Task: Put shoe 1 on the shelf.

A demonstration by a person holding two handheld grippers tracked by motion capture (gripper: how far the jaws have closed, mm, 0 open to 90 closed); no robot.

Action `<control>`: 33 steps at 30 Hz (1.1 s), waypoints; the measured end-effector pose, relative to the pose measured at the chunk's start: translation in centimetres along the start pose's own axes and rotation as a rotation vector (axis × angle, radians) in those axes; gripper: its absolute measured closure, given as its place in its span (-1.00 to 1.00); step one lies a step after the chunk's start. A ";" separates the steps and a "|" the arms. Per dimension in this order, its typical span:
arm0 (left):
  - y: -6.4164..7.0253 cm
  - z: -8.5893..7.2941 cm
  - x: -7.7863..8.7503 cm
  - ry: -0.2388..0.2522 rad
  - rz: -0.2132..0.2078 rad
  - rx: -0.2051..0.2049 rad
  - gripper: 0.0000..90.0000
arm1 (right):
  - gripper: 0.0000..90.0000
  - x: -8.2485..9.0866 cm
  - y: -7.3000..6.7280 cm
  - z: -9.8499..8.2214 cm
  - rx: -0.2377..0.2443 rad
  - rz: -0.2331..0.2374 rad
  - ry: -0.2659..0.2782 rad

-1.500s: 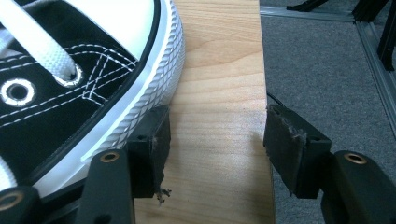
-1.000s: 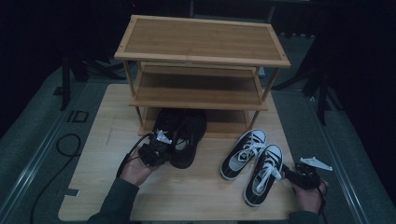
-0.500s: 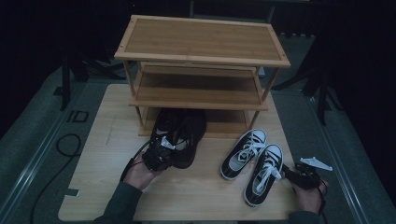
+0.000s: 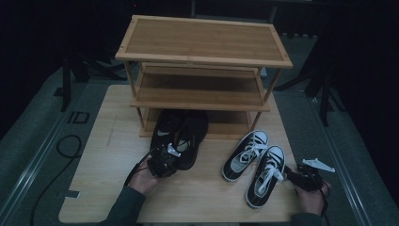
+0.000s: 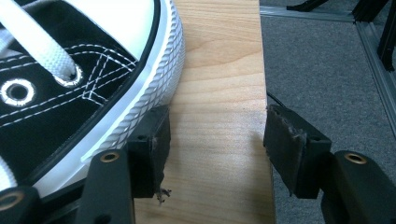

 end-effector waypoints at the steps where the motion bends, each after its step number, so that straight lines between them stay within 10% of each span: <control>1: 0.1 0.0 -0.1 -0.005 0.002 -0.003 1.00 | -0.09 0.0 0.0 0.0 0.000 0.000 0.000; 33: -0.5 5.2 1.2 0.080 0.030 0.027 0.99 | -0.09 0.0 0.0 0.0 0.000 0.001 0.000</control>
Point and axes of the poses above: each handheld gripper's, and its own axes: x roughly backward along the jaws, z roughly out of its top, y roughly to its right, the point moved 7 cm from there along -x, roughly forward along the jaws, and after that the axes turned 14 degrees about -y, right-handed, at the moved point
